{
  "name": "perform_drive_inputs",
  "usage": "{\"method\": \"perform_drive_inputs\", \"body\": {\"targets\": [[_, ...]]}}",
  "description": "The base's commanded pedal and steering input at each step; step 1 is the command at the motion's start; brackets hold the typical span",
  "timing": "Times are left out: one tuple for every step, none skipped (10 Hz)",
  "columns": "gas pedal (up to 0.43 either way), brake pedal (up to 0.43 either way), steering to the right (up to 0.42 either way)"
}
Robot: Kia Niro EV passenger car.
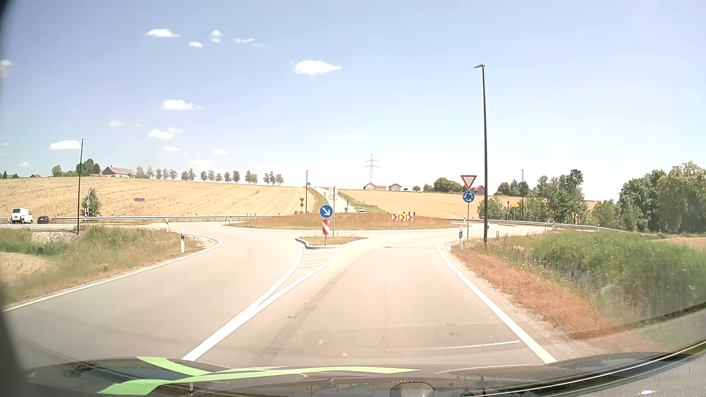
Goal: Follow the waypoints while adhering to traffic rules and regulations
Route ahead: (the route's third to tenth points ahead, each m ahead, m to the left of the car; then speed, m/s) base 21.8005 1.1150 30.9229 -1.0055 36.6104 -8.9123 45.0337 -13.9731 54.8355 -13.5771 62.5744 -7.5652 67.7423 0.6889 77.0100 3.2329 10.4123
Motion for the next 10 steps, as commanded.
{"method": "perform_drive_inputs", "body": {"targets": [[0.0,0.159,0.014],[0.0,0.152,0.015],[0.0,0.146,0.015],[0.0,0.146,0.015],[0.0,0.134,0.018],[0.0,0.134,0.024],[0.0,0.128,0.028],[0.0,0.128,0.031],[0.0,0.128,0.035],[0.0,0.128,0.043]]}}
